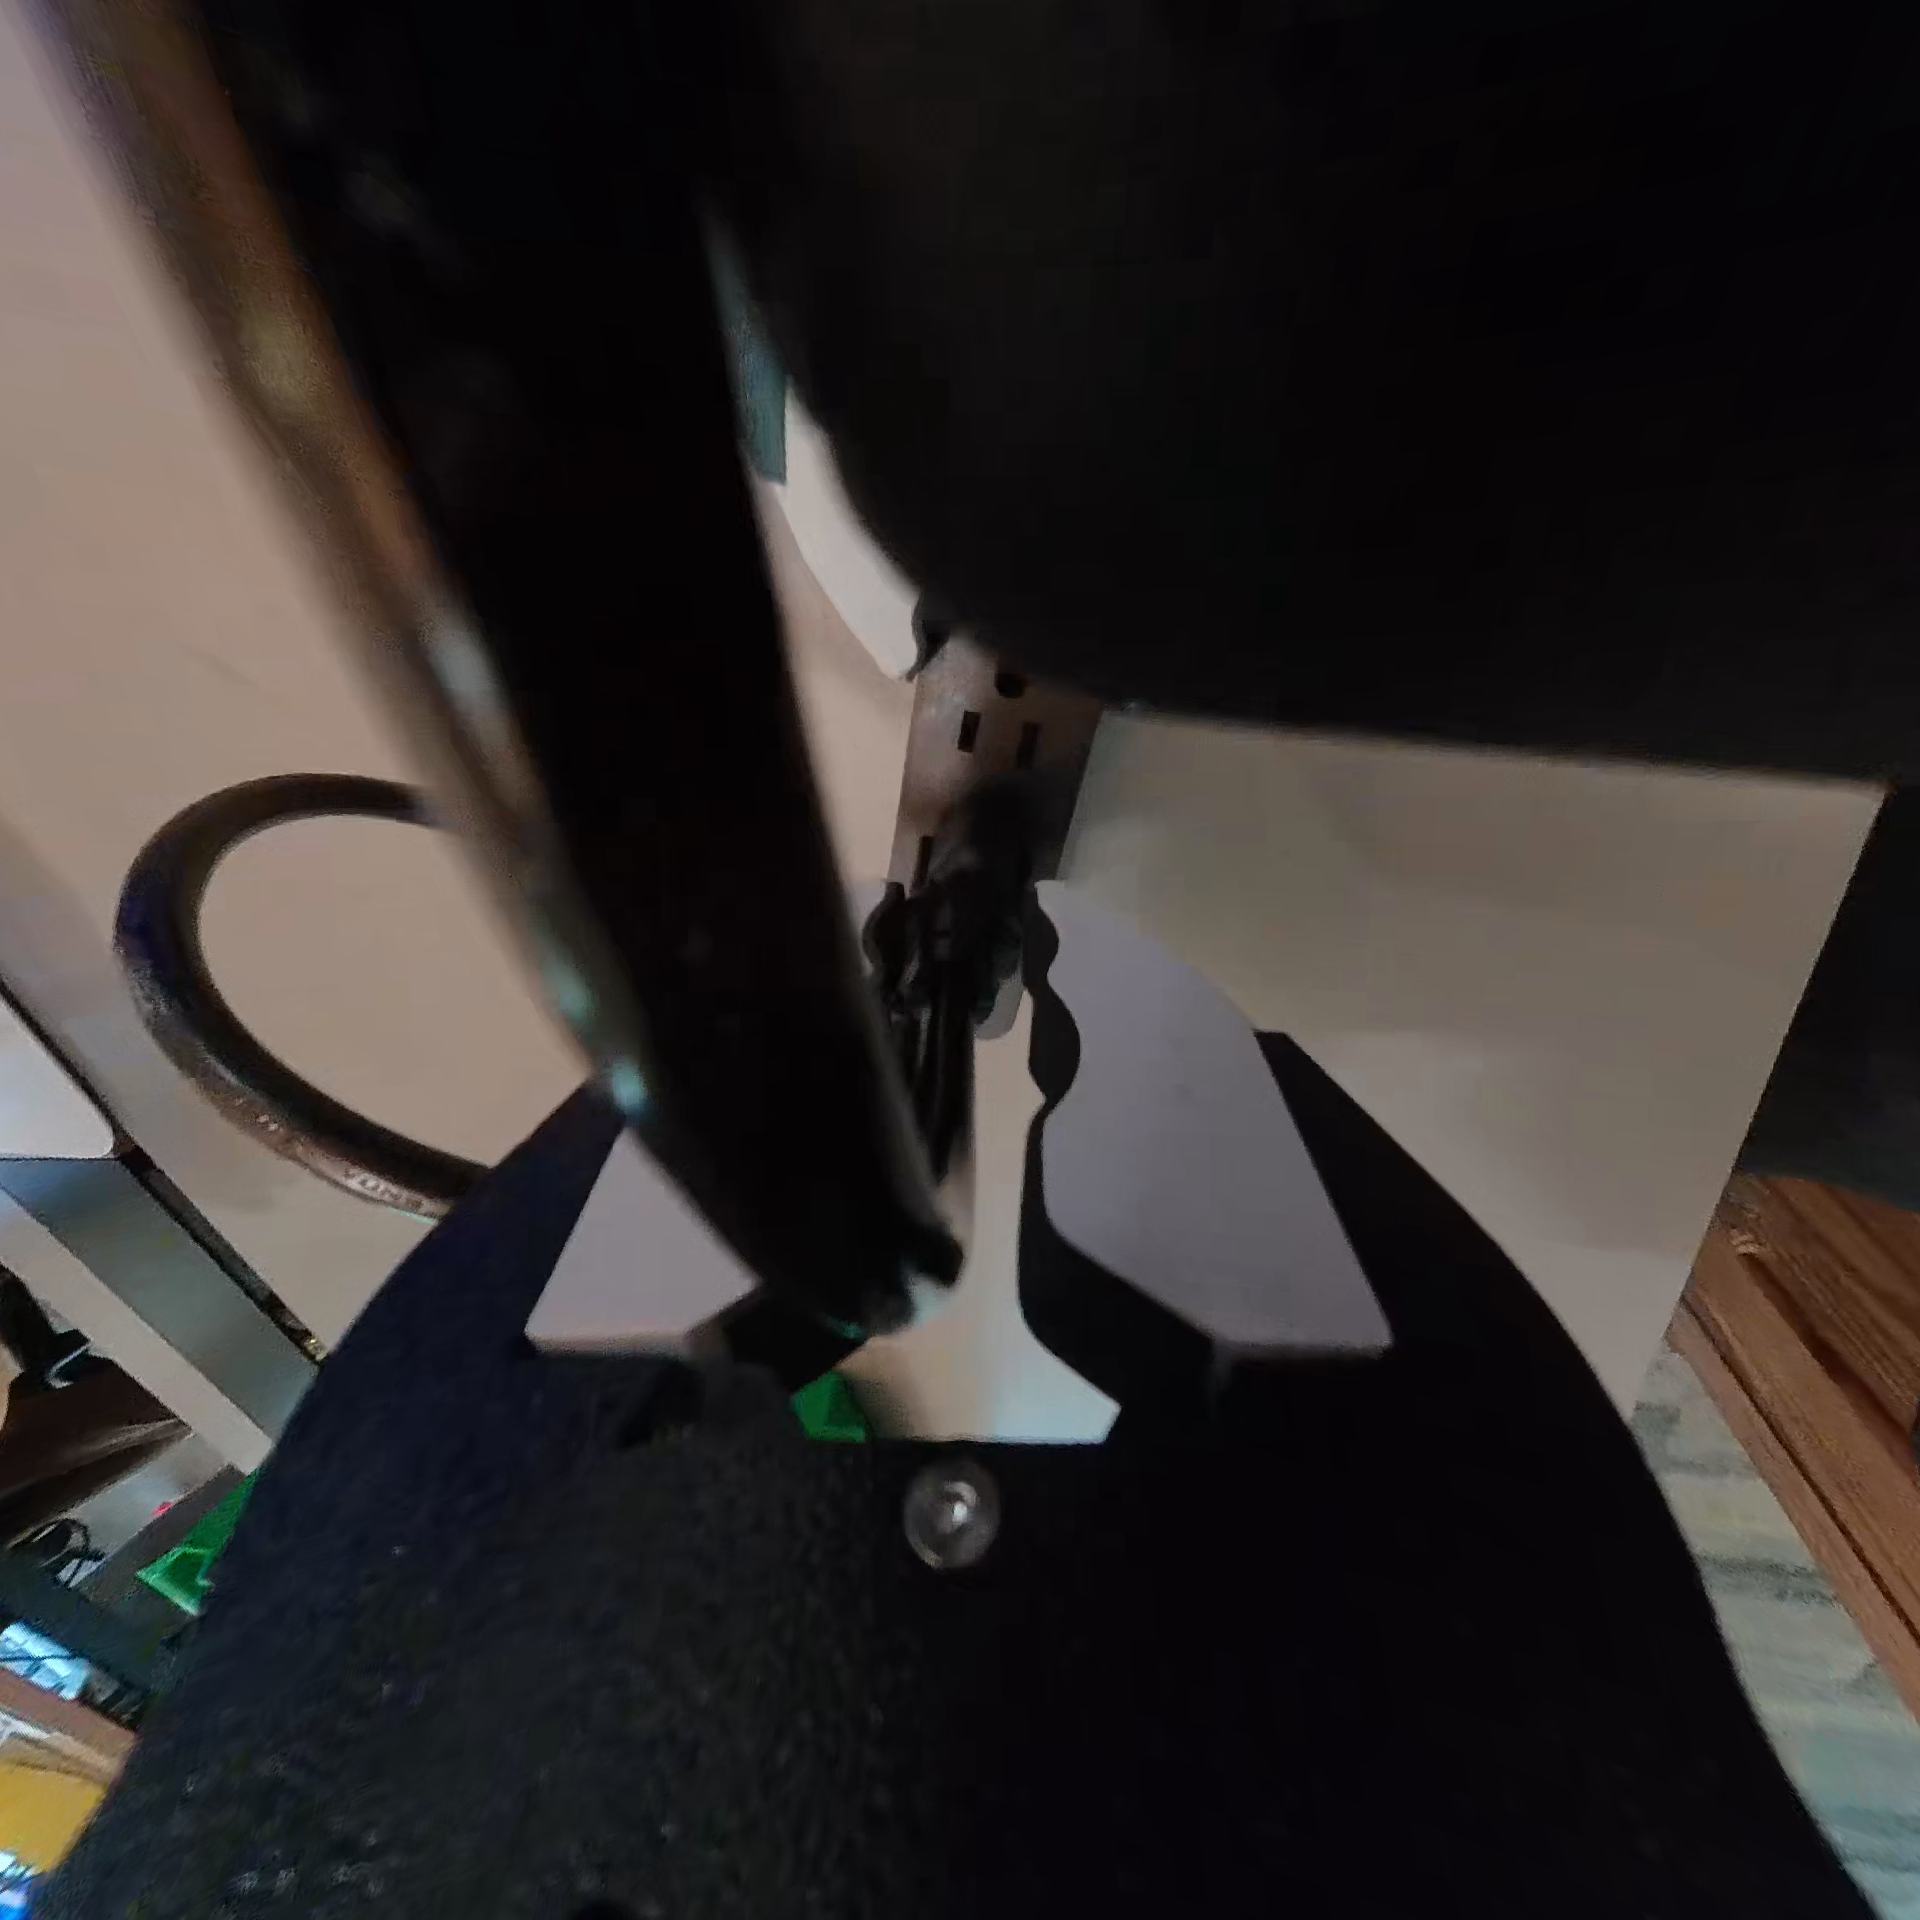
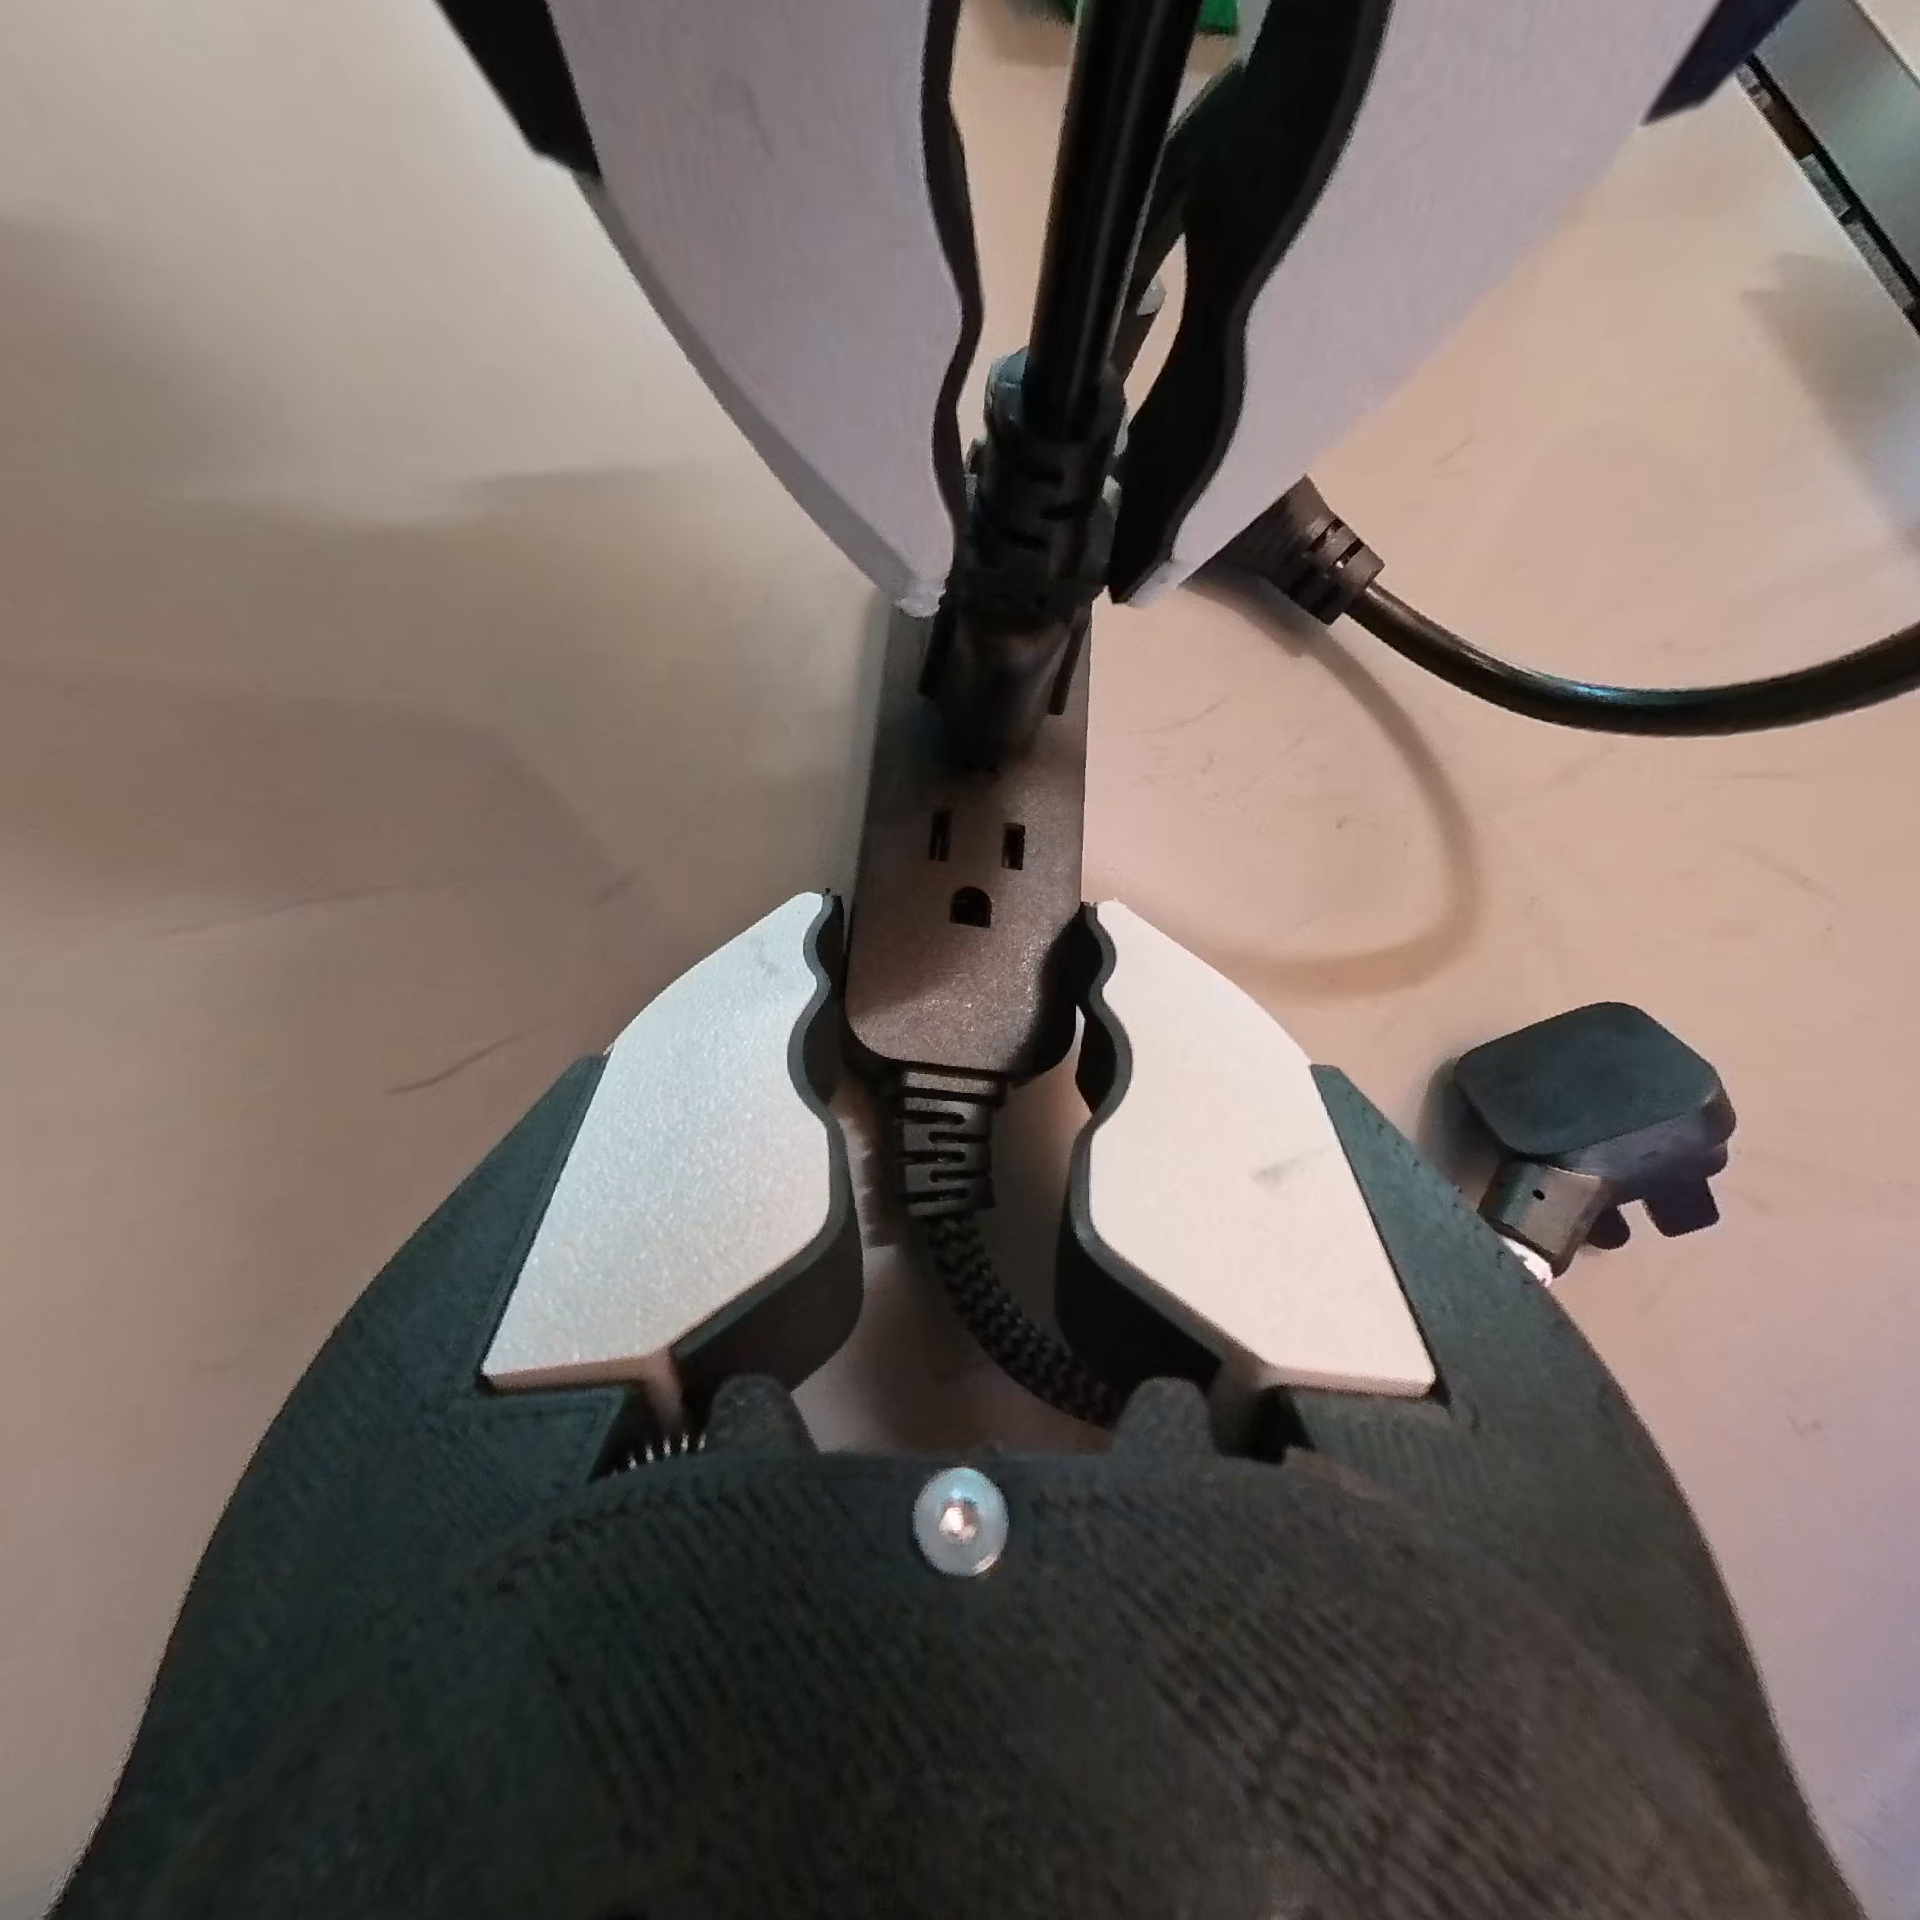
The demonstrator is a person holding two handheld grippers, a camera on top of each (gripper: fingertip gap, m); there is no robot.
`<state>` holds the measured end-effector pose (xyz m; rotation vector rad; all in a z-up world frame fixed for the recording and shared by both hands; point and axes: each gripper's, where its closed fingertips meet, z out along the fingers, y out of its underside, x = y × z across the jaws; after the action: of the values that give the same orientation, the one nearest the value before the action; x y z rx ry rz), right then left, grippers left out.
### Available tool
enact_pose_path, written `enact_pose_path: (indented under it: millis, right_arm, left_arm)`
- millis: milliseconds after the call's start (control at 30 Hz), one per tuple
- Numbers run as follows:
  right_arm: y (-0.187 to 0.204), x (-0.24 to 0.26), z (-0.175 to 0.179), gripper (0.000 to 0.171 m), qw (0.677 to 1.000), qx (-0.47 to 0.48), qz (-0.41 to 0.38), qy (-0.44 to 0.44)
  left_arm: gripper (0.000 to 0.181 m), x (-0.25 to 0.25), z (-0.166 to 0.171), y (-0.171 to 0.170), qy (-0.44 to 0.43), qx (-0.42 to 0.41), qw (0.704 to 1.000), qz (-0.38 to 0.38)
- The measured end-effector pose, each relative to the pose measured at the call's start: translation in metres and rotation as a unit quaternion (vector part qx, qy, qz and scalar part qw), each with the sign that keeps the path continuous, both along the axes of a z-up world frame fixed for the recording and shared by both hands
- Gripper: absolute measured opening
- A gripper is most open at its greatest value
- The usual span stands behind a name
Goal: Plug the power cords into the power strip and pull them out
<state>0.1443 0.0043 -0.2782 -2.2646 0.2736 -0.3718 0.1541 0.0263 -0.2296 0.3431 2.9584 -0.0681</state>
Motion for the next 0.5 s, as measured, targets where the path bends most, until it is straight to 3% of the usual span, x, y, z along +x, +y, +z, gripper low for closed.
enact_pose_path:
  millis: [500]
  right_arm:
    - [0.0002, 0.0002, -0.0006, 0.043, 1.0, 0.001, 0.002, 0.003]
  left_arm:
    - [0.023, 0.0, 0.0014, 0.0043, 0.009, 0.02, 1.0, -0.007]
